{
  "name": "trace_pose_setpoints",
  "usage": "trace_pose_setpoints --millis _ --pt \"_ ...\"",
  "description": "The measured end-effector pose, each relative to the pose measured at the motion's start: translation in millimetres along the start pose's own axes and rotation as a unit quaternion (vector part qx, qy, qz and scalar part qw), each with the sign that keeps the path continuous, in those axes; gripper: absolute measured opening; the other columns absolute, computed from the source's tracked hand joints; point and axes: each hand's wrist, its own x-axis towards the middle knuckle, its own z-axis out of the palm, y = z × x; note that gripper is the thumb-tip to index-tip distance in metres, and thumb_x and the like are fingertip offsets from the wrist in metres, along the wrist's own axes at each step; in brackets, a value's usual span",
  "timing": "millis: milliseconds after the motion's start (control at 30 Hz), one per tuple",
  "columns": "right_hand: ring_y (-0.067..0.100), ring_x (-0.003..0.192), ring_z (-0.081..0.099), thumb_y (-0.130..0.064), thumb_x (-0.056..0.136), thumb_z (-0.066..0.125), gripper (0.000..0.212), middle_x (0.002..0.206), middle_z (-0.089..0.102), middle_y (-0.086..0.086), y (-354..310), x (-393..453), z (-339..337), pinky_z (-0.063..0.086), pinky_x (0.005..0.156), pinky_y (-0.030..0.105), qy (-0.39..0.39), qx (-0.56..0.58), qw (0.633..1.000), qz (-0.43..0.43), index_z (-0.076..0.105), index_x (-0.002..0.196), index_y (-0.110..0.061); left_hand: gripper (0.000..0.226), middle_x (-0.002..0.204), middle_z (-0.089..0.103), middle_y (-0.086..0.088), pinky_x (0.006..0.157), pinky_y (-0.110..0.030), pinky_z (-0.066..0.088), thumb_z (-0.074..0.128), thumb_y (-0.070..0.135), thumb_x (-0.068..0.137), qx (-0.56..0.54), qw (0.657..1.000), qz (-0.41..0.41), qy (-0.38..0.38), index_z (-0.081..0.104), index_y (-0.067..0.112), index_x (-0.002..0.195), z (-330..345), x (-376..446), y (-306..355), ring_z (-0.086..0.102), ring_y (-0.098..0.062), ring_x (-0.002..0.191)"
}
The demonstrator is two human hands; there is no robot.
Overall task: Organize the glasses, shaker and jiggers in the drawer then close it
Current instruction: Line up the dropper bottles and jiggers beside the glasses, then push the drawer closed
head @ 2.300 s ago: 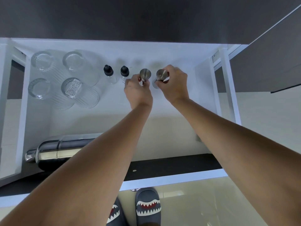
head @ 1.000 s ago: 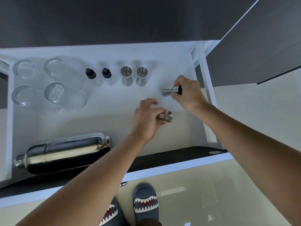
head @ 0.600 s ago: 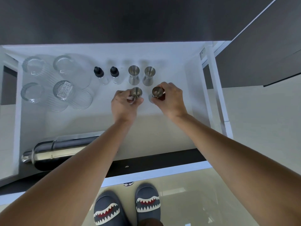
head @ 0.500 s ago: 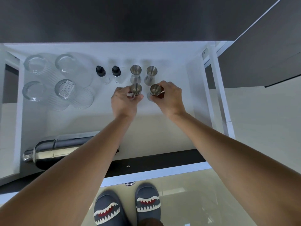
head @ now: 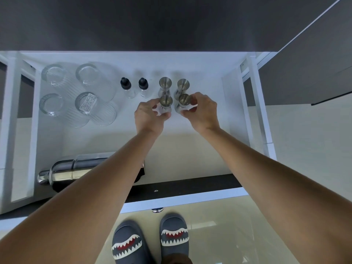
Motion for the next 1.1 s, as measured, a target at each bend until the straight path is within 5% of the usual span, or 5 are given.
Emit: trace_pose_setpoints --millis 233,333,467,733,1100 --pt "0.016 0.102 0.063 -0.027 0.089 0.064 0.040 0.115 0.064 0.005 -13 -104 -49 0.043 0.084 0.019 0.026 -0.019 0.999 0.025 0.053 0.125 -0.015 0.053 0.132 0.053 -0.010 0.094 -0.025 0.039 0.066 0.023 0.088 0.098 0.989 0.101 0.046 0.050 0.010 0.137 -69 -89 0 0.053 -0.023 0.121" --pt "0.027 0.118 0.057 -0.031 0.095 0.053 0.036 0.121 0.062 0.009 -7 -171 -48 0.043 0.103 0.040 0.075 -0.100 0.992 -0.025 0.052 0.125 -0.012 0.051 0.134 0.052 -0.013 0.102 -0.048 0.042 0.051 0.037 0.091 0.223 0.957 0.143 0.119 0.053 0.009 0.134 -102 -146 -29 0.049 -0.033 0.124" --pt "0.033 0.145 0.023 -0.052 0.096 0.030 0.057 0.151 0.038 0.013 -4 -229 -26 0.012 0.116 0.054 0.058 -0.217 0.974 -0.014 0.043 0.139 -0.018 0.065 0.155 0.030 -0.012 0.116 -0.060 0.015 0.023 0.054 0.095 0.339 0.933 0.077 0.096 0.045 0.015 0.142 -122 -192 -74 0.021 -0.033 0.146" --pt "0.036 0.147 0.002 -0.063 0.094 0.006 0.067 0.160 0.009 0.011 -3 -228 -14 0.003 0.114 0.059 -0.007 -0.282 0.959 -0.023 0.015 0.151 -0.028 0.076 0.161 0.018 -0.009 0.114 -0.062 0.007 0.007 0.066 0.093 0.411 0.906 0.101 0.029 0.026 0.022 0.152 -129 -190 -85 0.007 -0.033 0.149" --pt "0.034 0.148 -0.007 -0.063 0.092 0.005 0.069 0.161 -0.007 0.011 -16 -181 -15 0.000 0.115 0.059 -0.001 -0.295 0.955 -0.027 0.003 0.152 -0.028 0.084 0.163 0.006 -0.009 0.115 -0.057 0.000 0.009 0.074 0.085 0.419 0.898 0.122 0.049 0.016 0.025 0.154 -132 -145 -64 0.001 -0.033 0.150"
